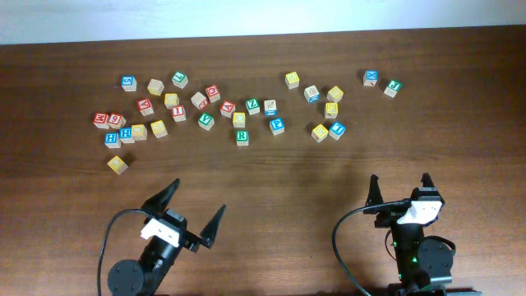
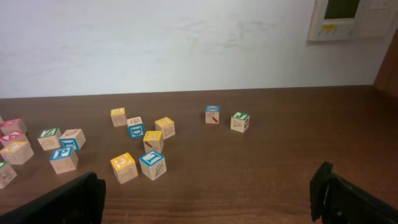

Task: Spell out RSS
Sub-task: 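Reach the left gripper forward over the green R block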

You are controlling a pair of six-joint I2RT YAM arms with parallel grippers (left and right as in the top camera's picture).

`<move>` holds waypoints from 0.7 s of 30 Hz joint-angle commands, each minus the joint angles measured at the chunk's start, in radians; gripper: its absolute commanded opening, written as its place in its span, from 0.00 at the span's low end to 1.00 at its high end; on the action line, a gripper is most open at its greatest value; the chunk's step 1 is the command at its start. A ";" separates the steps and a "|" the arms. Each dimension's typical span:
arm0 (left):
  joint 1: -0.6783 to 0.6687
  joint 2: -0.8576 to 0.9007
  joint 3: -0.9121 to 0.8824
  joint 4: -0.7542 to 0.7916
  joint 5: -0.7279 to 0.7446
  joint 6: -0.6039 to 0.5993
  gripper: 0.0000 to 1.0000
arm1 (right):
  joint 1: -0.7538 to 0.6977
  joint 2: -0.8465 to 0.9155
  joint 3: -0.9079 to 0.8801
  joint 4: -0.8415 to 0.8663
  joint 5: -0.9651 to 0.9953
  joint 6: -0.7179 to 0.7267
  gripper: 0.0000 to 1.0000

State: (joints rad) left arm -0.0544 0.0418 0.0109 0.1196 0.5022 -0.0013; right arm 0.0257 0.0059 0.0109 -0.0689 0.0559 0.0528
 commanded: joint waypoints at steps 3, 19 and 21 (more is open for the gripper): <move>-0.003 -0.002 0.085 0.200 0.078 -0.144 0.99 | -0.006 0.002 -0.005 -0.006 0.020 0.007 0.98; -0.004 0.355 0.741 -0.155 0.061 -0.070 0.99 | -0.006 0.002 -0.005 -0.006 0.020 0.007 0.98; -0.004 0.404 0.797 -0.206 -0.020 -0.111 0.99 | -0.006 0.002 -0.005 -0.006 0.020 0.007 0.98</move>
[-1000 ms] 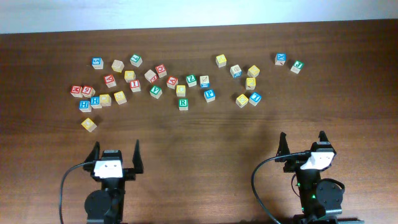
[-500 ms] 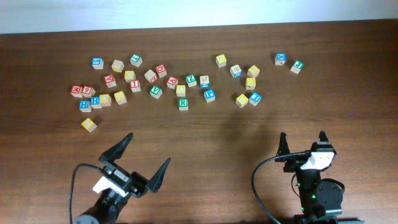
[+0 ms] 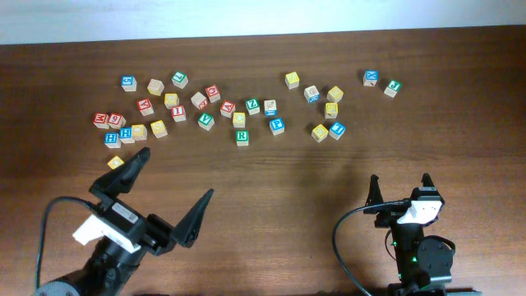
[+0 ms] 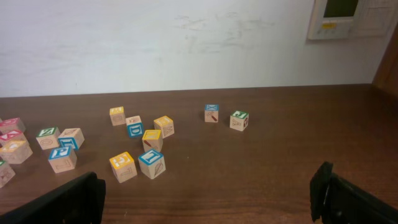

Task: Spell out RSS
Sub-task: 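Reach the left gripper forward over the green R block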

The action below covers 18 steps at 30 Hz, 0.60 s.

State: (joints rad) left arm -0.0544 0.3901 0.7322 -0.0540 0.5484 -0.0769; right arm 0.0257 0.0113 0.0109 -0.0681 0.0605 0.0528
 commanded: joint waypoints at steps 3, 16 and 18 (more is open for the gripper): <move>-0.004 0.340 0.408 -0.490 -0.072 -0.018 0.99 | -0.006 -0.003 -0.005 -0.007 0.015 0.007 0.98; -0.092 1.106 0.984 -1.132 -0.320 -0.177 0.99 | -0.006 -0.003 -0.005 -0.007 0.015 0.007 0.98; -0.142 1.191 0.998 -1.160 -0.336 -0.177 0.99 | -0.006 -0.003 -0.005 -0.007 0.015 0.007 0.98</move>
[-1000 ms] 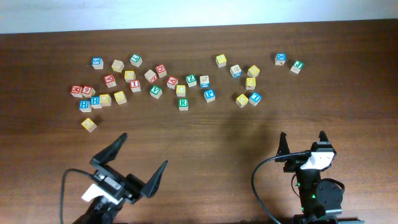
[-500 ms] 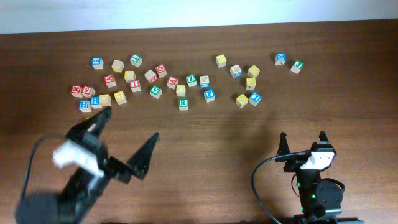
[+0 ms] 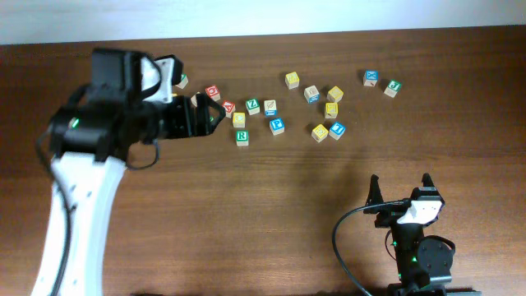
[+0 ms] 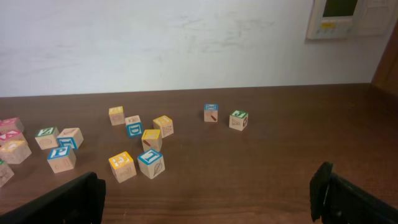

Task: Spell out RSS
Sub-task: 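Reach the left gripper forward over the green R block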

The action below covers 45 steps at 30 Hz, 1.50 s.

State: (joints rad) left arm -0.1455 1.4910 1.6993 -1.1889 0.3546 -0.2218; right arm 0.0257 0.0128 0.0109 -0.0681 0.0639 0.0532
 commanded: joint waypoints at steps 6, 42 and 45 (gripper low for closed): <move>-0.152 0.280 0.030 -0.026 -0.039 -0.032 0.99 | -0.006 -0.005 -0.005 -0.007 0.012 0.006 0.98; -0.310 0.751 0.018 0.312 -0.510 -0.257 0.57 | -0.006 -0.005 -0.005 -0.007 0.012 0.006 0.98; -0.310 0.783 0.018 0.317 -0.509 -0.257 0.58 | -0.006 -0.005 -0.005 -0.007 0.011 0.006 0.98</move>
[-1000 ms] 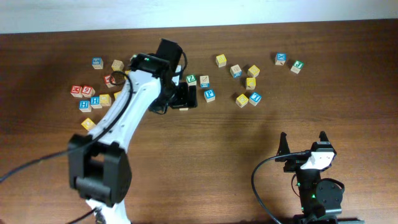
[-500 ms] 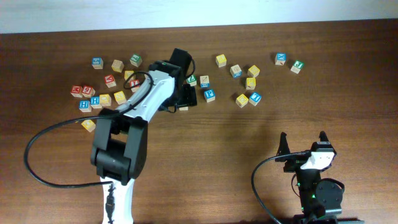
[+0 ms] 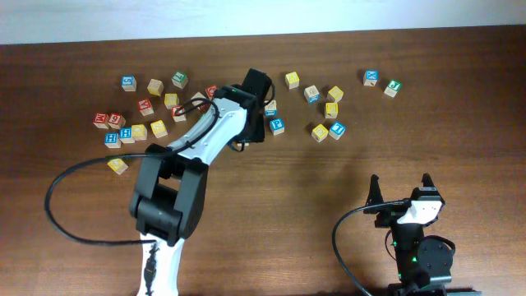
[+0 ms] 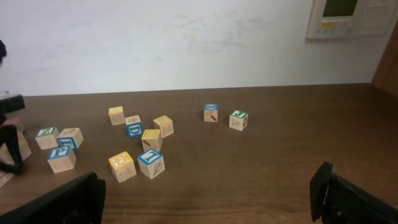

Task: Spell out RSS
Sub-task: 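Reach the left gripper forward over the green R block, then close the left gripper on the green R block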

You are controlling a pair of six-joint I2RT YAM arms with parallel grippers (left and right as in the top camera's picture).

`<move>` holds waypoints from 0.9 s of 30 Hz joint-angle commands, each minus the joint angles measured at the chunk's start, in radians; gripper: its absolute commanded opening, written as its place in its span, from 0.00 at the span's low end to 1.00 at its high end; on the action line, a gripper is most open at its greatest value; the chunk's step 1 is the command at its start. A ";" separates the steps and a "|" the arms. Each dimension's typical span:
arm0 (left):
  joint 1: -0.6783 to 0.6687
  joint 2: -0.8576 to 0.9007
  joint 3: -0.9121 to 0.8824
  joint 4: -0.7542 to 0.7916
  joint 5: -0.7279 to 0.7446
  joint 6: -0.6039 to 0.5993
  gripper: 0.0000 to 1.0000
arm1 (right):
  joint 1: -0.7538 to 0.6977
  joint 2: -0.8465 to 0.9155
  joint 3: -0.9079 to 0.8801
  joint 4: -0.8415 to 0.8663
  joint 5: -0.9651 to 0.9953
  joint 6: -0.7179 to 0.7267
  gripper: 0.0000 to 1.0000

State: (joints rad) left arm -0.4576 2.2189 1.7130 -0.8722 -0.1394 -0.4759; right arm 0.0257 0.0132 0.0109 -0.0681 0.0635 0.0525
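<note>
Lettered wooden blocks lie scattered along the far half of the table. My left arm reaches from the front left to the middle of them. Its gripper hangs low just left of a blue block, and its fingers are hidden under the black head. No block lettered R shows in either view. My right gripper rests open near the front right edge, nothing between its fingers. In the right wrist view a yellow block and a blue block lie nearest.
A left cluster of blocks surrounds a red one. A right cluster includes a yellow block, with a blue block and a green block at the far right. The left arm's cable loops over the front left.
My left arm was over the left cluster, high and close to the overhead camera. Now its gripper is low among the middle blocks, covering the spot where the green R block lay. The right arm is unchanged.
Both grippers first sat open near the front edge. The left arm was then raised, its fingers spread wide, then stood over the left cluster. Now it is down at the middle blocks where the green R block was. The right gripper stayed parked and open throughout.
</note>
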 commanded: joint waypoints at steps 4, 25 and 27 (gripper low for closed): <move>0.002 0.063 0.004 0.008 -0.010 -0.003 0.58 | -0.006 -0.005 -0.005 -0.007 0.012 0.007 0.98; 0.054 0.062 0.005 0.022 0.111 -0.002 0.22 | -0.006 -0.005 -0.005 -0.007 0.012 0.007 0.98; 0.055 0.060 0.010 -0.007 0.111 -0.002 0.27 | -0.006 -0.005 -0.005 -0.007 0.012 0.007 0.98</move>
State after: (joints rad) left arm -0.4088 2.2536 1.7172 -0.8444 -0.0479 -0.4759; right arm 0.0257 0.0132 0.0109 -0.0681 0.0639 0.0528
